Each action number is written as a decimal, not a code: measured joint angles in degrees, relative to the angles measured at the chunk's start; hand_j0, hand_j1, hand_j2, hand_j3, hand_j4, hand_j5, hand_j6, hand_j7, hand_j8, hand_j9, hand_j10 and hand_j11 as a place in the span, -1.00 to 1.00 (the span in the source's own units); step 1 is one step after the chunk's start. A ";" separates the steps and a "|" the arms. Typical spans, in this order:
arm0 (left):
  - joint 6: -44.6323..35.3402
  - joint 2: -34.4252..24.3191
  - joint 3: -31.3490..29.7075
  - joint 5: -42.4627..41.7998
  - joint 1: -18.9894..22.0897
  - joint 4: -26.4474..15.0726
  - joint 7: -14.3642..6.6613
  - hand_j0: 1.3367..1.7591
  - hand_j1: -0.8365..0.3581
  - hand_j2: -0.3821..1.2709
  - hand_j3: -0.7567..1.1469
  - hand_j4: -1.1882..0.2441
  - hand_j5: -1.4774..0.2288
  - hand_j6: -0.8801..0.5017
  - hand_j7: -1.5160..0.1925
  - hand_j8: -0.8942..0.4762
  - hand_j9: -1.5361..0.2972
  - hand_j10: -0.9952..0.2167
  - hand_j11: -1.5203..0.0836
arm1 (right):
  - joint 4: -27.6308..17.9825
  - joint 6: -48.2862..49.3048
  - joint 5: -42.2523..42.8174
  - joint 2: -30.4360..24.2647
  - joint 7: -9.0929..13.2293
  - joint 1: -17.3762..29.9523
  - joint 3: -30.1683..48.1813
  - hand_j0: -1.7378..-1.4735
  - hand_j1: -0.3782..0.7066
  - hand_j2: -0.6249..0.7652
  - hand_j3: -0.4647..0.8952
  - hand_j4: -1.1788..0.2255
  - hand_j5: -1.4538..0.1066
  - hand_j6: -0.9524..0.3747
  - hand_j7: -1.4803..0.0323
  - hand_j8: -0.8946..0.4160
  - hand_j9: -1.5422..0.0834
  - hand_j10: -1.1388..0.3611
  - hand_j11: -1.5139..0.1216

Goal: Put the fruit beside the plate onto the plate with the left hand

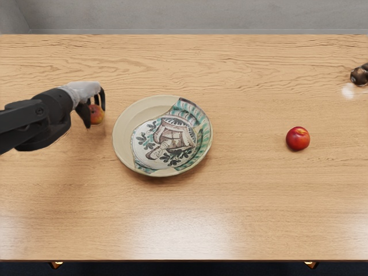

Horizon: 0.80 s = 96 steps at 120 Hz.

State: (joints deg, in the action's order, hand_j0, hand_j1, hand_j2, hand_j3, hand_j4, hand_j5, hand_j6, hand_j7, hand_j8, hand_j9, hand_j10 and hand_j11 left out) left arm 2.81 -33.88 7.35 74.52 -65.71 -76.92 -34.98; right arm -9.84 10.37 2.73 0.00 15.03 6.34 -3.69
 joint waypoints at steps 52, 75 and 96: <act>0.09 11.85 5.56 -3.20 -4.33 0.06 0.01 0.51 -0.16 0.09 -0.20 -0.25 -0.45 -0.40 -0.36 -0.50 -0.37 -0.54 -0.31 | 0.00 0.00 0.00 0.00 0.00 0.00 0.00 -0.40 -0.95 -0.10 -0.32 0.68 0.86 0.44 0.96 0.37 0.90 0.52 0.85; -0.02 15.23 4.05 -3.00 -1.31 2.08 0.03 0.51 -0.16 0.13 -0.20 -0.29 -0.42 -0.43 -0.35 -0.53 -0.37 -0.53 -0.31 | 0.00 0.00 0.00 0.00 0.00 -0.01 0.00 -0.40 -0.95 -0.10 -0.32 0.68 0.86 0.44 0.96 0.37 0.90 0.52 0.85; -0.08 15.20 2.44 -2.79 -0.76 2.69 0.00 0.52 -0.15 0.14 -0.20 -0.26 -0.35 -0.41 -0.28 -0.55 -0.31 -0.48 -0.23 | 0.00 0.00 0.00 0.00 0.00 -0.01 0.00 -0.40 -0.95 -0.10 -0.32 0.68 0.86 0.44 0.96 0.37 0.90 0.52 0.85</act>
State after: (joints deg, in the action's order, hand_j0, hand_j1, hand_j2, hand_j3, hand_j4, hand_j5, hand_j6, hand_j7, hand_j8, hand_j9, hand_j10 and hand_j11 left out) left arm 2.73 -18.68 9.79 71.72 -66.47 -74.23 -34.98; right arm -9.85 10.37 2.73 0.00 15.03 6.33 -3.69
